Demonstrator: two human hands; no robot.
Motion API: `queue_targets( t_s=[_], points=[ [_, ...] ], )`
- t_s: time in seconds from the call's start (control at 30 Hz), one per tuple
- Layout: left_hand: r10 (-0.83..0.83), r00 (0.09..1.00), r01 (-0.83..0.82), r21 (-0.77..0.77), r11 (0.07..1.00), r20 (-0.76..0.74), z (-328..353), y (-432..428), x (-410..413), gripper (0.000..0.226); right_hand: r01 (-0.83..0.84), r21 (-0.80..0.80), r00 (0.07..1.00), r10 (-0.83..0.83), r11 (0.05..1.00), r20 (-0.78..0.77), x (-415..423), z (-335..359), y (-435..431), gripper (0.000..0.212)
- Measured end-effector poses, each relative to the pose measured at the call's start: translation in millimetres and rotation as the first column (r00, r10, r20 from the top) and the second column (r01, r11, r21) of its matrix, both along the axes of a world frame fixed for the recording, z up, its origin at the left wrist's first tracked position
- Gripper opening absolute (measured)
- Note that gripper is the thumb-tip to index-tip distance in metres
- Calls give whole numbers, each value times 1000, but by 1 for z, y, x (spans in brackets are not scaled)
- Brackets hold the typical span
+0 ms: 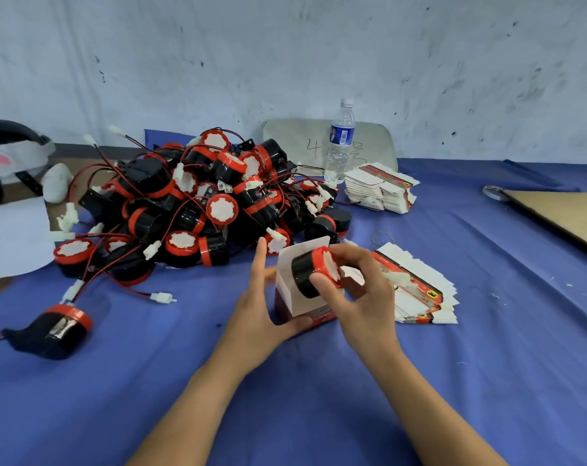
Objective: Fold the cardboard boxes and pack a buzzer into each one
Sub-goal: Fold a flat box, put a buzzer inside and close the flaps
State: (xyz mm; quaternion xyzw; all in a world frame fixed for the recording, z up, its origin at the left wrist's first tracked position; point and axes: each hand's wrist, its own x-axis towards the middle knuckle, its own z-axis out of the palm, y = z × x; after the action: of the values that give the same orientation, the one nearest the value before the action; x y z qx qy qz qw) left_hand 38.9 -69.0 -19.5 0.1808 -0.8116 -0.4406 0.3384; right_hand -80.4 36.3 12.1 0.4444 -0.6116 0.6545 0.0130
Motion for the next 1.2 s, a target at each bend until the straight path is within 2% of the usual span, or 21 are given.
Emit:
queue_targets(
  t_s=[0.2, 0.3, 0.6, 0.8, 1.03, 1.2],
  points=[
    [7, 1000, -7, 32, 999, -6, -9, -4, -4, 109, 73, 206, 973, -25, 976, -229, -4, -11, -5, 31],
    [8, 1000, -8, 6, 1000, 7, -9, -2, -4, 106, 128, 198, 941, -56, 972, -334, -6, -13, -7, 31],
    [53, 997, -52, -20, 998, 52, -12, -4, -5, 113, 201, 184, 868, -89, 962, -488, -3, -12, -6, 24],
    [55, 997, -54, -10, 998, 55, -12, -5, -5, 115, 177, 117, 838, -87, 977, -539, -3, -9, -4, 10],
    [62, 996, -61, -20, 998, 71, -11, -4, -2, 106, 68, 366, 879, 118, 928, -462, -12, -8, -4, 14],
    [62, 992, -45, -145, 988, 111, -9, 2, -1, 87, 67, 402, 862, 150, 913, -484, -10, -14, -5, 6]
  ],
)
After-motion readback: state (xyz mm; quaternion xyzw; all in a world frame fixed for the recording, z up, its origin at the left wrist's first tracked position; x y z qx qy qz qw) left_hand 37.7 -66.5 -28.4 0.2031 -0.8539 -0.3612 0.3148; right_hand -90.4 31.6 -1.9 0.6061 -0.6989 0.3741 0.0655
